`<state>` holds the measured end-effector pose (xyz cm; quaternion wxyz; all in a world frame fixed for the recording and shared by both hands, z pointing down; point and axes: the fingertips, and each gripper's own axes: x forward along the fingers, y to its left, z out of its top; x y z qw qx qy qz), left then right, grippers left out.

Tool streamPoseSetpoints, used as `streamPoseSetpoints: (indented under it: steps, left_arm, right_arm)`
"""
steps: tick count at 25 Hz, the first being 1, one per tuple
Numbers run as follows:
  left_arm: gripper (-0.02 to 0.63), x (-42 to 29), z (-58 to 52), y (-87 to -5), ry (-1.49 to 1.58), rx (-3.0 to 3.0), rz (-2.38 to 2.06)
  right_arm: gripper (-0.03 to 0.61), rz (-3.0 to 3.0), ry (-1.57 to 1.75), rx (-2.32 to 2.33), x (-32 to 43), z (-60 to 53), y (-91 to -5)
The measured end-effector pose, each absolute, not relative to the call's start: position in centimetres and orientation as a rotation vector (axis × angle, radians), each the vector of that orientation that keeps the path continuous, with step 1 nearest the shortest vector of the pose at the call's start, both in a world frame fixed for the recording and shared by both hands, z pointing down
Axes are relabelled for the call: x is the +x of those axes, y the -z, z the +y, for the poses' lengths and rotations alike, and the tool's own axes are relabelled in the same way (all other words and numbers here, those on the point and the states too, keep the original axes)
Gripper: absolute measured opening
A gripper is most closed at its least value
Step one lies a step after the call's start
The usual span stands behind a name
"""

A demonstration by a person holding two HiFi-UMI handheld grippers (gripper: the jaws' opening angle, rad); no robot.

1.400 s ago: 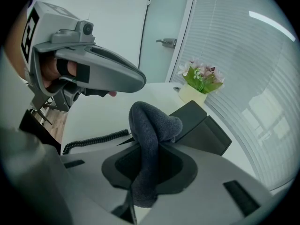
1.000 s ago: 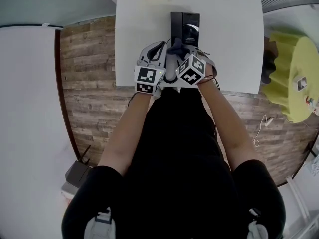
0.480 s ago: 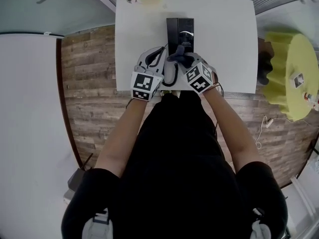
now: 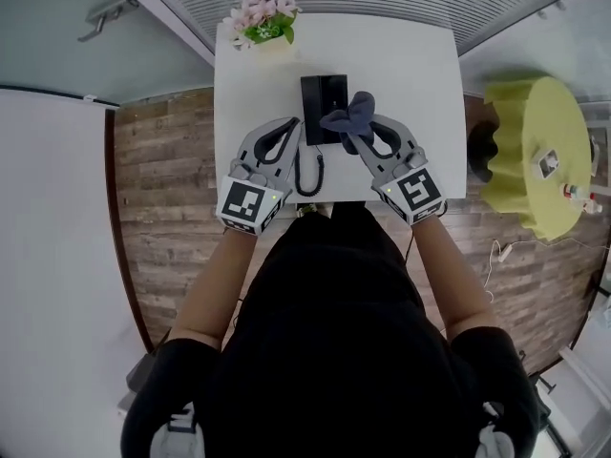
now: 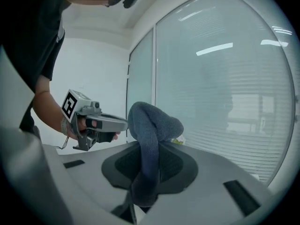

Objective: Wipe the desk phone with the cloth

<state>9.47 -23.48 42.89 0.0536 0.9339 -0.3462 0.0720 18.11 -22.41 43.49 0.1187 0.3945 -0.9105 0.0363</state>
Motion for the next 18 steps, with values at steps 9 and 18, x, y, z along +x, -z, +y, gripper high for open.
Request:
streamPoseSetpoints:
  steps: [9,18]
  left_arm:
    - [0.011,12.6,-22.4,-35.1,-0.119,2.938,-0.913]
    - [0.011,12.8,-23.5,-32.0,-0.094,2.982,-0.957]
  right_arm:
    - [0.086,-2.812,0.092,1.155,18.8,-21.4,-33.3]
    - [0.086,-2.892,0.094,1.158,18.4,-22.6,-29.8]
